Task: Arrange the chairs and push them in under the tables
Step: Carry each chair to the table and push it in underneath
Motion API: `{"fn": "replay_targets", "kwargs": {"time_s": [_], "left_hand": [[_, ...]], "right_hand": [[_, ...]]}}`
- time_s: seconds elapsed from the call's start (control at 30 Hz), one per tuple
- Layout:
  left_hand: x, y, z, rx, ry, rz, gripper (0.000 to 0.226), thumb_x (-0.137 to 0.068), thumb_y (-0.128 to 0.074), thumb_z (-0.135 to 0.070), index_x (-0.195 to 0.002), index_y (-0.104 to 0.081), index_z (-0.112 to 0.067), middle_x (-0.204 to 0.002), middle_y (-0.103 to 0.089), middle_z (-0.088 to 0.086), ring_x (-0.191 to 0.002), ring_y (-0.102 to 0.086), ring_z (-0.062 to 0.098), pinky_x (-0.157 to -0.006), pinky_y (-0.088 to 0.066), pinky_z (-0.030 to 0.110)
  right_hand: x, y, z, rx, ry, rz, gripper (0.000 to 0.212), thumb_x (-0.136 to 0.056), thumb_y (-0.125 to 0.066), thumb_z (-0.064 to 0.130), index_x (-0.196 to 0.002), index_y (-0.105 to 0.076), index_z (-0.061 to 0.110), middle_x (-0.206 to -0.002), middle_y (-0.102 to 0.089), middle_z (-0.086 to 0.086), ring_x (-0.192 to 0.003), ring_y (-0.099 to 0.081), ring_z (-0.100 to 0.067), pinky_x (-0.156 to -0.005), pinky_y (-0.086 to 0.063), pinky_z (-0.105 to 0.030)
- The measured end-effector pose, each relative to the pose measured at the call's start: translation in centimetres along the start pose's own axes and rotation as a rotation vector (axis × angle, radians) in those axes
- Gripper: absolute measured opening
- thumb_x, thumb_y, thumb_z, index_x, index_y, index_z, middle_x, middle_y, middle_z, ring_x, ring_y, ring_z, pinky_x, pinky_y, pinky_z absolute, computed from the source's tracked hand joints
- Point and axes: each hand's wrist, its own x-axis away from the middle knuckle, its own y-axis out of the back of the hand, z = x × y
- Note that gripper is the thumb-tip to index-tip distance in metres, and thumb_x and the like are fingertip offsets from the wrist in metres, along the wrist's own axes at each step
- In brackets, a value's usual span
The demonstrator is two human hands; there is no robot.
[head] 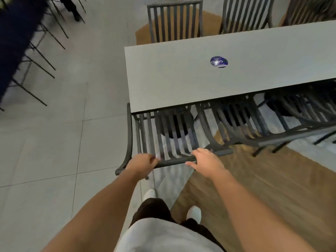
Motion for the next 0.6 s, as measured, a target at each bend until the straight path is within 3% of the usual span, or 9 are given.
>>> {"fn": "replay_targets", "kwargs": {"time_s": [0.13, 0.27, 0.47, 0.6], "left_hand": [[0.6, -1.3, 0.4, 0.022, 0.038, -0.02, 0.047, -0.095, -0.046, -0.073, -0.097, -0.063, -0.029, -0.08, -0.066, -0.009, -0.066, -0.065, 0.005, -0.064, -0.052, 0.026], [-0.4, -2.3, 1.9, -0.007, 0.041, 0.012, 0.046, -0.091, -0.056, -0.072, -0.108, -0.064, -0.03, -0.089, -0.064, -0.011, -0.076, -0.06, 0.008, -0.068, -0.047, 0.028], [-2.8, -3.7, 4.2, -0.162, 0.119, 0.079, 0.034, -0.1, -0.059, -0.042, -0.131, -0.056, -0.028, -0.115, -0.064, -0.002, -0.095, -0.062, 0.017, -0.077, -0.051, 0.03], [-3.7, -4.0, 4.3, -0.316, 0.17, 0.111, 0.023, -0.104, -0.052, -0.025, -0.125, -0.062, -0.024, -0.105, -0.063, -0.001, -0.082, -0.055, 0.019, -0.073, -0.047, 0.03]], "right_hand": [[-0.8, -0.6, -1.2, 0.037, 0.03, 0.051, 0.058, -0.095, -0.057, 0.058, -0.138, -0.053, 0.02, -0.128, -0.057, 0.001, -0.121, -0.051, -0.02, -0.101, -0.046, -0.037], [-2.8, -0.9, -1.7, 0.074, 0.015, 0.099, 0.053, -0.094, -0.061, 0.052, -0.136, -0.055, 0.019, -0.128, -0.058, 0.001, -0.12, -0.054, -0.022, -0.1, -0.046, -0.037], [-5.8, -1.7, -2.3, 0.137, -0.051, 0.213, 0.033, -0.09, -0.067, 0.042, -0.117, -0.064, 0.022, -0.113, -0.059, 0.003, -0.108, -0.06, -0.022, -0.09, -0.052, -0.038], [-7.1, -2.3, -2.9, 0.238, -0.053, 0.252, 0.034, -0.093, -0.061, 0.031, -0.126, -0.062, 0.023, -0.119, -0.062, 0.0, -0.111, -0.061, -0.025, -0.091, -0.052, -0.041]]}}
